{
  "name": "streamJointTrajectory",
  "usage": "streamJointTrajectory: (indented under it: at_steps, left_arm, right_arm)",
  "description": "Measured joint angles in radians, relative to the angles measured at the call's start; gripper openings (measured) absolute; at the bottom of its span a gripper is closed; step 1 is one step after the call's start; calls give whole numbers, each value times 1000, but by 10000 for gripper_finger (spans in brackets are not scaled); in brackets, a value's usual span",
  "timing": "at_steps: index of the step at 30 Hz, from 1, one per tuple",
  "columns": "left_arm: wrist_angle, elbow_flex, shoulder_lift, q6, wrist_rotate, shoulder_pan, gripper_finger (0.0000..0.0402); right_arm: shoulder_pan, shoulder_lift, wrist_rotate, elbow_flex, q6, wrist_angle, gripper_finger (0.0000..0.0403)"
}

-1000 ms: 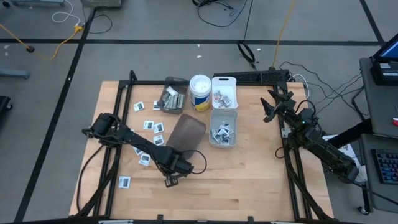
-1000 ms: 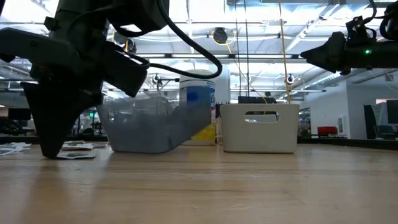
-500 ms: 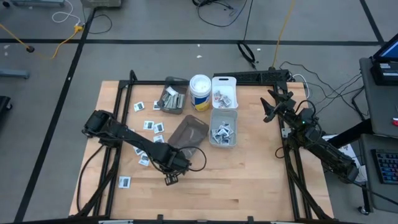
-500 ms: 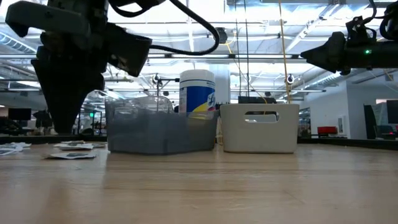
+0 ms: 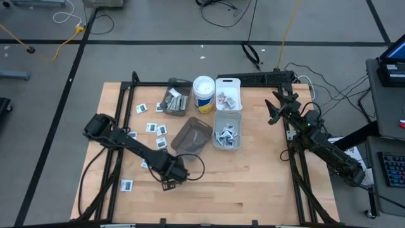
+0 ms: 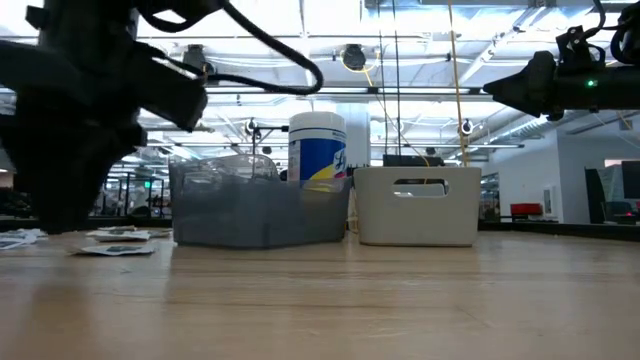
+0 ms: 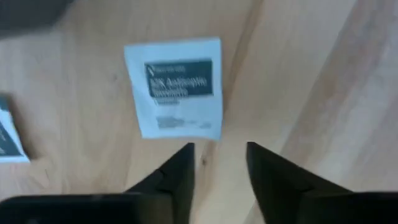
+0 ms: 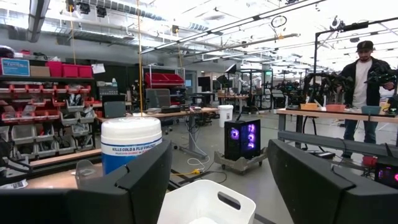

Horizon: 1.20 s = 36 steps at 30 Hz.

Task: Pick & Place First Aid Supplies
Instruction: Put the towelette pack into the bottom black bin

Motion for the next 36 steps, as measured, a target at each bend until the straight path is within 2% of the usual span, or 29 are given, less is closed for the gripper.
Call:
streamJointTrajectory:
  at_steps: [6, 10, 15, 23, 28, 36]
  left_arm:
    - [39, -46, 0, 16, 44, 10, 236]
    - [69, -56, 0, 35, 29, 8, 271]
    - [68, -56, 0, 64, -38, 9, 282]
    - [115, -69, 0, 190, -53, 11, 282]
    - [190, -97, -4, 262, -16, 12, 244]
    - [178, -97, -3, 200, -11, 11, 91]
  right_arm:
    - [0, 0, 0, 0, 0, 0, 263]
    - [0, 0, 0, 0, 0, 0, 263]
    - [0, 0, 0, 0, 0, 0, 263]
    - [0, 0, 0, 0, 0, 0, 263]
    - [0, 0, 0, 0, 0, 0, 263]
    - [0, 0, 0, 0, 0, 0, 263]
